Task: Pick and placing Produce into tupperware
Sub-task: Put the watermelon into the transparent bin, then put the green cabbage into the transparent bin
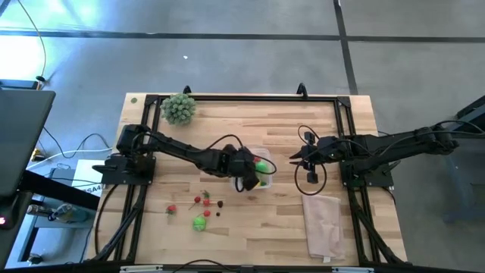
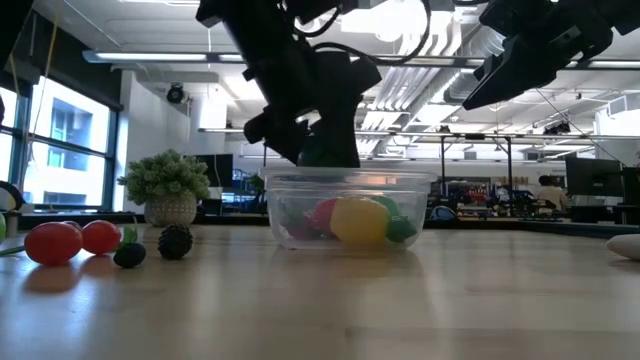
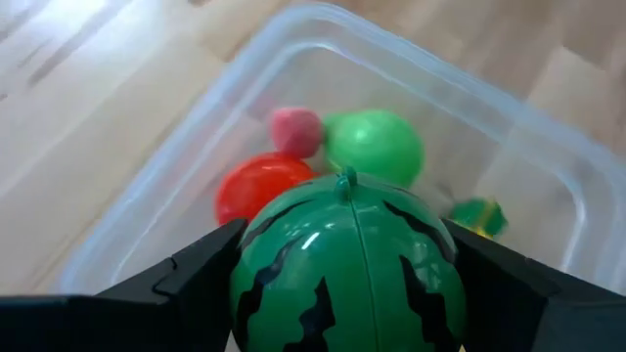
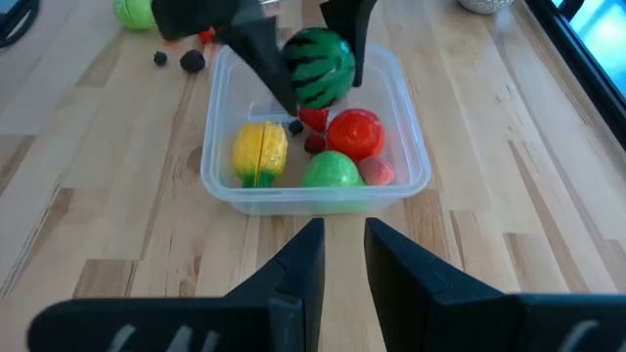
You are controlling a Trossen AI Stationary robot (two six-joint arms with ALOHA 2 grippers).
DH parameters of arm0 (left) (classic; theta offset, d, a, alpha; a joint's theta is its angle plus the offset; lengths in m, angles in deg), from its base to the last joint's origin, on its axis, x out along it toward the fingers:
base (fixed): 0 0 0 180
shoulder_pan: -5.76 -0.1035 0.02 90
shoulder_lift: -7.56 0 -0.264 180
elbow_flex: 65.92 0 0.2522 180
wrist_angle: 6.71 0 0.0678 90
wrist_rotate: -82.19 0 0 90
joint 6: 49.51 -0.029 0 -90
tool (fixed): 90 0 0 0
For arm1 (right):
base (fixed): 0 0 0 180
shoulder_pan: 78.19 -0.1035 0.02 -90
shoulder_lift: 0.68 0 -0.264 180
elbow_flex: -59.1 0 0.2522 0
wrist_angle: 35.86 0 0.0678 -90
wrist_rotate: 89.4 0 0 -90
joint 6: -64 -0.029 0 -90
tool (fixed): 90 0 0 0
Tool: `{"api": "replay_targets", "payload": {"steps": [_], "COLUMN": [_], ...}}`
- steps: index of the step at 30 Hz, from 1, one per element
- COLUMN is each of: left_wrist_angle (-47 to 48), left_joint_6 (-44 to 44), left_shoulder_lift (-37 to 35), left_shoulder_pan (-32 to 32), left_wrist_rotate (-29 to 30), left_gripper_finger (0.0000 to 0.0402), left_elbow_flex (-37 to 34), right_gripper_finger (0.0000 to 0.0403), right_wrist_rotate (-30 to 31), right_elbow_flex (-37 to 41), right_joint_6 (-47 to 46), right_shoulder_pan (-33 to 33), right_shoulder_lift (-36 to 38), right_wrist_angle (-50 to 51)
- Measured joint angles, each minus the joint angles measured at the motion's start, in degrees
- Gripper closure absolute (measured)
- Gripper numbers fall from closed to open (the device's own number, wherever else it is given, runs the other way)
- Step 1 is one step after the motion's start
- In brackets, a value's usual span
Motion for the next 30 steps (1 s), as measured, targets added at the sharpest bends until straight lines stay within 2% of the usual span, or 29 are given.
{"api": "replay_targets", "payload": {"steps": [7,16,30], "left_wrist_angle": [-0.86,-2.05,-1.74], "left_joint_6": [-2.74,-2.76,-5.71], "left_shoulder_lift": [1.26,2.78,2.72], "left_shoulder_pan": [0.0,-0.04,-0.02], "left_wrist_rotate": [-2.45,-2.38,0.04], "left_gripper_finger": [0.0106,0.0114,0.0057], "left_elbow_flex": [0.07,-0.05,-0.04], "right_gripper_finger": [0.0336,0.0336,0.0336], "right_wrist_rotate": [-0.01,0.0,-0.01], "right_elbow_flex": [0.0,0.0,0.0], "right_joint_6": [0.0,0.0,0.0], "right_shoulder_pan": [-0.02,-0.02,-0.01], "right_shoulder_lift": [0.0,-0.02,-0.02], "right_wrist_angle": [-0.08,0.14,-0.05]}}
